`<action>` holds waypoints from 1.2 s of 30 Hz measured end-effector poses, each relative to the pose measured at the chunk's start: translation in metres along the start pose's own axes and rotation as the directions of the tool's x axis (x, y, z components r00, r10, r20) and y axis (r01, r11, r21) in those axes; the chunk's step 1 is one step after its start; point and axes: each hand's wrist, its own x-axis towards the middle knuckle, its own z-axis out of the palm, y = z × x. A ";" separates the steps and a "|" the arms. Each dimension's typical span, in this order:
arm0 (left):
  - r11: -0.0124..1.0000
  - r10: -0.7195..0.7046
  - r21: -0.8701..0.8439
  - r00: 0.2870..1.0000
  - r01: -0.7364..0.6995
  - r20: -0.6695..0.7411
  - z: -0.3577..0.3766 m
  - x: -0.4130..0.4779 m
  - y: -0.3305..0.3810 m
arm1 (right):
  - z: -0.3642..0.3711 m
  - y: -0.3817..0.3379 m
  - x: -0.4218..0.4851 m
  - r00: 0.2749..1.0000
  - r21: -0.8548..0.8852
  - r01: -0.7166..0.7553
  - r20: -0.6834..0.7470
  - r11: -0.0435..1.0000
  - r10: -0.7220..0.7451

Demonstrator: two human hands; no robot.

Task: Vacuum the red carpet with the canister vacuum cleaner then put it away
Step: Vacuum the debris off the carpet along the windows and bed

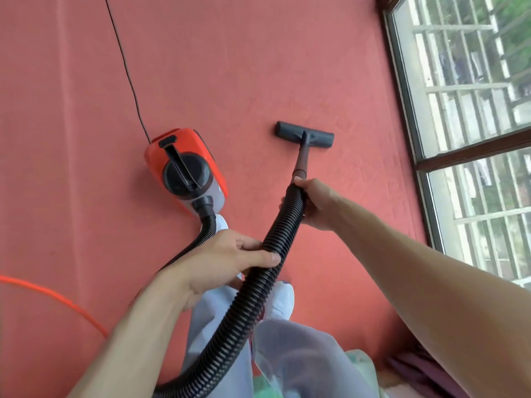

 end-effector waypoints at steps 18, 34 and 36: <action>1.000 0.004 -0.020 1.000 -0.004 0.004 -0.016 -0.008 0.001 | 0.028 -0.004 0.007 0.997 -0.107 -0.027 -0.074 0.994 0.019; 0.999 0.039 0.026 0.995 -0.041 0.087 -0.052 -0.010 0.038 | 0.029 -0.028 0.011 0.989 -0.057 -0.138 -0.053 0.989 0.135; 0.999 0.037 0.019 0.995 -0.039 0.097 -0.065 -0.006 0.040 | 0.035 -0.033 0.018 0.992 -0.061 -0.127 -0.026 0.990 0.126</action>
